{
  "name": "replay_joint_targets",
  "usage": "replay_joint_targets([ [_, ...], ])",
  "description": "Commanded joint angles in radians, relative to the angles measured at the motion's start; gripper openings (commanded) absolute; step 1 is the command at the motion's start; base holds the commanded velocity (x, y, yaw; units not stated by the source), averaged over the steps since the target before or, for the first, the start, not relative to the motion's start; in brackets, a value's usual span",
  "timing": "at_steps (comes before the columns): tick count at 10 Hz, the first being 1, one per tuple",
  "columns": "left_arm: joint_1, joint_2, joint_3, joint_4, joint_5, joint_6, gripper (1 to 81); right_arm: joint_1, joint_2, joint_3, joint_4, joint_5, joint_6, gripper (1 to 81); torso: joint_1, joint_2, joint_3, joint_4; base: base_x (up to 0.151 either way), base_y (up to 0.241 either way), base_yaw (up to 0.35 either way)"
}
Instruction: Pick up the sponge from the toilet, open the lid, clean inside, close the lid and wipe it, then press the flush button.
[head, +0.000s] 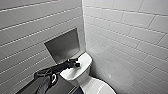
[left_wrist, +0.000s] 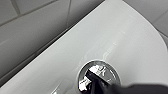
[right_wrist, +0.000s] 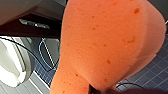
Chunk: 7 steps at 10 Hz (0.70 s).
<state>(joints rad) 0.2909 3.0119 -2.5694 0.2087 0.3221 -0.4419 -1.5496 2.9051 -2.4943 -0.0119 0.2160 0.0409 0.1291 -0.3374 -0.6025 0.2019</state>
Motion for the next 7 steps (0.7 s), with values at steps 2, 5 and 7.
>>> replay_joint_targets([
  [2,-0.08,0.029,0.017,0.001,0.055,0.002,1.0,-0.019,0.004,0.009,-0.014,-0.069,-0.004,1.0,0.0,0.0,0.0,0.0,0.0,0.0,0.0],
  [5,-0.091,0.021,0.029,-0.006,0.055,0.002,1.0,-0.019,0.004,0.006,-0.014,-0.067,-0.004,1.0,-0.001,0.0,0.0,0.0,0.0,0.0,0.0],
  [7,-0.114,-0.023,0.112,-0.014,0.055,-0.011,1.0,-0.018,0.002,0.005,-0.014,-0.069,-0.003,1.0,-0.001,0.0,0.0,0.0,0.0,0.0,0.0],
])
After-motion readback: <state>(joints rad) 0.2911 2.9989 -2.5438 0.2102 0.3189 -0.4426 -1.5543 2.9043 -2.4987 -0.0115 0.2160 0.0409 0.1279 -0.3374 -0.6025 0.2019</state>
